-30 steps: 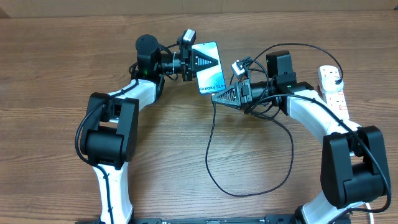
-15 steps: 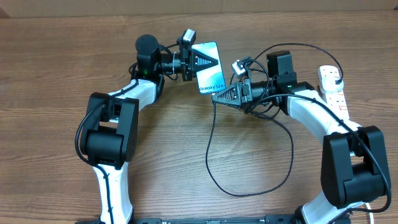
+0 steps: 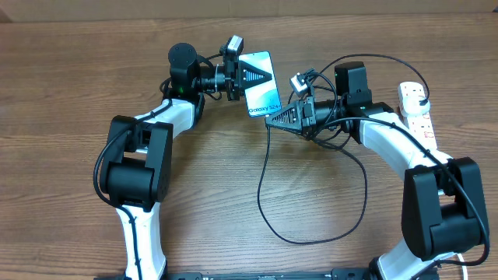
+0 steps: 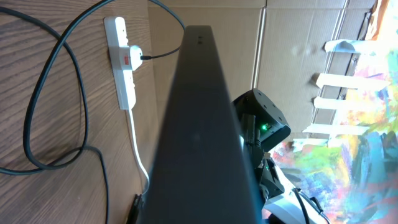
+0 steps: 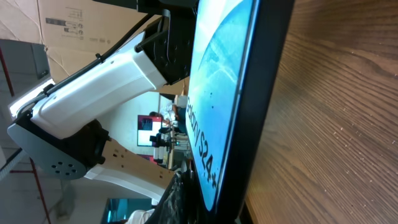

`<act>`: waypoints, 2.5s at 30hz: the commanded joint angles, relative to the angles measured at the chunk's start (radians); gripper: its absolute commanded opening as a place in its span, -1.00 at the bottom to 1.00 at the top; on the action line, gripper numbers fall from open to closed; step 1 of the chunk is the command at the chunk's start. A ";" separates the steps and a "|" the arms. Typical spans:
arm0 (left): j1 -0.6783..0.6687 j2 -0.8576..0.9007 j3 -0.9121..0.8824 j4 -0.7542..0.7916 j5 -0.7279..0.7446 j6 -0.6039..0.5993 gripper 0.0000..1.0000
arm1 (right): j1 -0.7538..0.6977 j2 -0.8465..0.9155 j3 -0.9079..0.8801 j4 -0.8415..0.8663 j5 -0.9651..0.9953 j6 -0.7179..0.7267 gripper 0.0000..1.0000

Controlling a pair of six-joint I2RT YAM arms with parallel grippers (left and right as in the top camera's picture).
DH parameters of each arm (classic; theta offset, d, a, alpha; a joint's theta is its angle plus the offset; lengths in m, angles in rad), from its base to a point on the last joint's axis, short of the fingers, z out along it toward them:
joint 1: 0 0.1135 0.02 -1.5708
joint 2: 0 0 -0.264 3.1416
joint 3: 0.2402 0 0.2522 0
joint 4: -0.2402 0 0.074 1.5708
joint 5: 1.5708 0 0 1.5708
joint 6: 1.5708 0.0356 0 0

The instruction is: Plug charger to phone and switch on socket

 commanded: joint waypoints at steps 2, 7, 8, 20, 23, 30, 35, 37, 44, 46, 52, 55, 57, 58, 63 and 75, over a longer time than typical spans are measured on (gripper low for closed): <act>-0.036 -0.011 0.010 0.009 0.061 0.039 -0.91 | -0.006 -0.019 0.018 0.020 0.025 0.005 -0.92; -0.034 -0.011 0.010 0.009 0.048 0.015 -0.91 | -0.006 -0.019 0.018 0.016 0.024 0.005 -0.92; -0.032 -0.011 0.010 0.009 0.042 0.015 -0.91 | -0.006 -0.019 0.018 0.014 0.024 0.005 -0.92; -0.007 -0.011 0.010 0.009 0.028 -0.011 -0.91 | -0.006 -0.019 0.018 0.008 0.001 0.005 -0.92; -0.007 -0.011 0.010 0.009 0.015 -0.011 -0.92 | -0.003 -0.019 0.018 0.007 -0.002 0.005 -0.92; -0.007 -0.011 0.010 0.009 0.003 -0.018 -0.91 | -0.002 -0.019 0.018 0.000 -0.002 0.005 -0.92; -0.007 -0.011 0.010 0.008 -0.017 -0.037 -0.92 | -0.002 -0.019 0.018 -0.003 -0.002 0.004 -0.92; -0.007 -0.011 0.010 0.008 -0.019 -0.042 -0.91 | -0.002 -0.019 0.018 -0.003 -0.002 0.003 -0.92; -0.007 -0.011 0.010 0.008 -0.018 -0.063 -0.91 | -0.002 -0.019 0.018 -0.003 -0.002 0.000 -0.92; -0.007 -0.011 0.010 0.008 -0.015 -0.063 -0.91 | -0.002 -0.019 0.018 -0.002 0.000 0.000 -0.92; -0.016 -0.011 0.010 0.008 -0.014 -0.041 -0.91 | -0.002 -0.019 0.018 -0.002 0.003 0.001 -0.92; -0.024 -0.011 0.010 0.008 -0.014 -0.033 -0.91 | -0.002 -0.019 0.018 -0.001 0.002 0.001 -0.92; -0.025 -0.011 0.010 0.008 -0.014 -0.021 -0.91 | -0.002 -0.019 0.018 -0.002 0.001 0.002 -0.92; -0.025 -0.011 0.010 0.008 -0.014 -0.015 -0.91 | -0.002 -0.019 0.018 -0.002 -0.002 0.001 -0.92; -0.025 -0.011 0.010 0.007 0.004 -0.002 -0.91 | -0.002 -0.019 0.018 -0.002 -0.002 0.001 -0.92; -0.023 -0.011 0.010 0.008 0.015 -0.019 -0.91 | -0.004 -0.019 0.018 0.007 0.018 0.002 -0.92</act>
